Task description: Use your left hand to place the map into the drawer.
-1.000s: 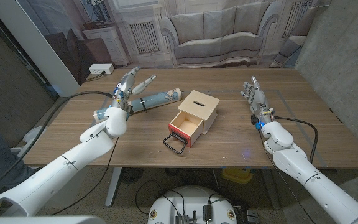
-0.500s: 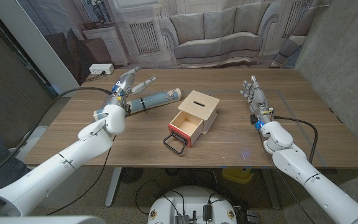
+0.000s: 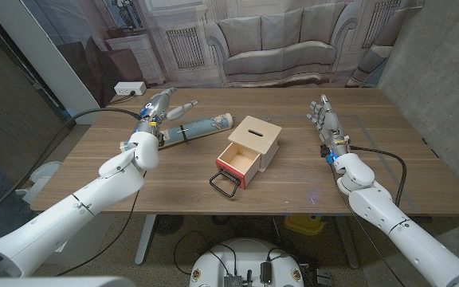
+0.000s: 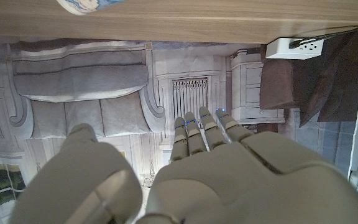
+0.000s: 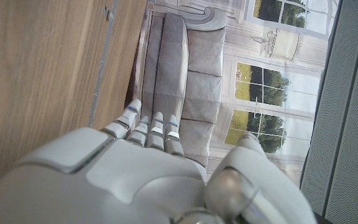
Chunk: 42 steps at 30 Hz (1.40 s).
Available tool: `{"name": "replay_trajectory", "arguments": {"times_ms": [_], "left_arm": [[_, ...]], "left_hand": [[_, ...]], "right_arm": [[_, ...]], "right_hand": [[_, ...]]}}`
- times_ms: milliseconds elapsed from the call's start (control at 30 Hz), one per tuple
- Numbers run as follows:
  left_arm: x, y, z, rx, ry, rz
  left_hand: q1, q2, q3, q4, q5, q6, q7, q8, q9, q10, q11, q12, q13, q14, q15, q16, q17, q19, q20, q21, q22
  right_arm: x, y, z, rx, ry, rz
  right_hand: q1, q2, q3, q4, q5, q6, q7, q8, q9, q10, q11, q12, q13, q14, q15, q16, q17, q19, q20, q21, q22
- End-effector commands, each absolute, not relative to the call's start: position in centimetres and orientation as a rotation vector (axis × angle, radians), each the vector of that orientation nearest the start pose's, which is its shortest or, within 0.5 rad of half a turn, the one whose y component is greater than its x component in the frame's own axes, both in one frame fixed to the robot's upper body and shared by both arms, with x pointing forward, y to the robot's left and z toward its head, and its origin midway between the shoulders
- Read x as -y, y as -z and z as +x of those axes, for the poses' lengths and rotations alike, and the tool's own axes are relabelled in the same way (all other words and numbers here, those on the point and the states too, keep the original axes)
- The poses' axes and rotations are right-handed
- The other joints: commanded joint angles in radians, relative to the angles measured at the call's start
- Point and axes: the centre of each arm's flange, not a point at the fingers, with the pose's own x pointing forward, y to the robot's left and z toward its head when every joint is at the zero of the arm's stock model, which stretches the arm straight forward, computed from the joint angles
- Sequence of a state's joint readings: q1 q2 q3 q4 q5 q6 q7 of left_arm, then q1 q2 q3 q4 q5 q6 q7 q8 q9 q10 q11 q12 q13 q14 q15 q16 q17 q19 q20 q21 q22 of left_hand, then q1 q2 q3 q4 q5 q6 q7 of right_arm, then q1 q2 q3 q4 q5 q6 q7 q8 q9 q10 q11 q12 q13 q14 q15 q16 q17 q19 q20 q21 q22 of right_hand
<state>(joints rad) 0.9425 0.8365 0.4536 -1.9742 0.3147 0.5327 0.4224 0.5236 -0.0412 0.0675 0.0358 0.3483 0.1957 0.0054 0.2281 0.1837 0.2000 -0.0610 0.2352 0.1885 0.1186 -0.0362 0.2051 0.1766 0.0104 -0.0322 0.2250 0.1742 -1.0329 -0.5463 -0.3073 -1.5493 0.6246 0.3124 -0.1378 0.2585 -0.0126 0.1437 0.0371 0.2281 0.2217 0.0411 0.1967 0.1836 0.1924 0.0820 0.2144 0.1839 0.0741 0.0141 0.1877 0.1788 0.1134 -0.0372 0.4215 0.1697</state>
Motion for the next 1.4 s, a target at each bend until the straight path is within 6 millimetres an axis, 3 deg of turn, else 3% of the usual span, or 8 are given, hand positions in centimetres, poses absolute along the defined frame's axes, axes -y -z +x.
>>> {"name": "replay_trajectory", "arguments": {"times_ms": [33, 133, 533, 967, 1400], "left_arm": [[-29.0, -4.2, 55.4, 0.563, -0.518, 1.134], [-28.9, -4.2, 55.5, 0.556, -0.536, 1.146], [-28.5, -4.8, 55.8, 0.499, -0.535, 1.214], [-28.1, -5.1, 55.7, 0.442, -0.553, 1.291], [-28.2, -5.2, 55.8, 0.378, -0.548, 1.343]], "left_hand": [[0.014, -0.007, -0.001, -0.010, 0.009, 0.011, 0.000, 0.005, 0.004, 0.018, 0.001, 0.007, 0.003, 0.019, -0.018, 0.004, 0.003, 0.013, -0.034, 0.000, 0.004], [0.046, -0.031, -0.010, -0.033, 0.013, 0.051, 0.000, 0.014, 0.004, 0.061, -0.006, 0.015, 0.004, 0.056, -0.020, 0.009, 0.003, 0.039, -0.031, 0.002, 0.003], [0.103, -0.077, -0.030, -0.072, 0.022, 0.100, 0.006, 0.020, 0.005, 0.117, -0.002, 0.021, 0.008, 0.108, -0.024, 0.013, 0.005, 0.103, -0.017, 0.011, 0.004], [0.113, -0.098, -0.046, -0.082, 0.022, 0.098, 0.010, 0.012, 0.005, 0.129, 0.003, 0.019, 0.011, 0.113, -0.013, 0.009, 0.008, 0.134, -0.009, 0.016, 0.005], [0.119, -0.115, -0.067, -0.089, 0.023, 0.116, 0.000, 0.011, 0.005, 0.147, -0.019, 0.018, 0.013, 0.129, -0.033, 0.008, 0.008, 0.170, -0.012, 0.020, 0.005]], "right_arm": [[28.7, 3.9, 60.2, 0.652, -0.127, 0.085], [28.6, 3.7, 60.1, 0.648, -0.128, 0.079], [28.6, 3.0, 60.3, 0.651, -0.133, 0.071], [28.2, 3.0, 60.7, 0.652, -0.143, 0.069], [28.1, 3.4, 60.6, 0.652, -0.145, 0.083]], "right_hand": [[0.003, 0.004, 0.001, -0.005, -0.004, 0.008, 0.001, 0.001, 0.006, 0.007, 0.003, -0.001, 0.001, 0.005, 0.005, 0.001, 0.003, 0.007, -0.020, -0.004, 0.006], [0.003, 0.005, 0.001, -0.005, -0.005, 0.008, 0.000, 0.001, 0.006, 0.006, 0.002, -0.002, 0.001, 0.005, 0.005, 0.001, 0.003, 0.008, -0.019, -0.005, 0.006], [0.003, 0.006, 0.000, -0.006, -0.005, 0.008, 0.000, 0.000, 0.006, 0.006, 0.001, -0.002, 0.001, 0.005, 0.005, 0.001, 0.003, 0.009, -0.018, -0.009, 0.006], [0.006, 0.009, 0.000, -0.007, -0.006, 0.008, 0.001, 0.000, 0.006, 0.007, 0.003, -0.002, 0.001, 0.006, 0.005, 0.000, 0.002, 0.011, -0.018, -0.014, 0.007], [0.011, 0.013, 0.002, -0.010, -0.007, 0.008, 0.000, 0.000, 0.006, 0.006, 0.002, -0.002, 0.001, 0.005, 0.006, 0.000, 0.002, 0.013, -0.017, -0.019, 0.007]]}}
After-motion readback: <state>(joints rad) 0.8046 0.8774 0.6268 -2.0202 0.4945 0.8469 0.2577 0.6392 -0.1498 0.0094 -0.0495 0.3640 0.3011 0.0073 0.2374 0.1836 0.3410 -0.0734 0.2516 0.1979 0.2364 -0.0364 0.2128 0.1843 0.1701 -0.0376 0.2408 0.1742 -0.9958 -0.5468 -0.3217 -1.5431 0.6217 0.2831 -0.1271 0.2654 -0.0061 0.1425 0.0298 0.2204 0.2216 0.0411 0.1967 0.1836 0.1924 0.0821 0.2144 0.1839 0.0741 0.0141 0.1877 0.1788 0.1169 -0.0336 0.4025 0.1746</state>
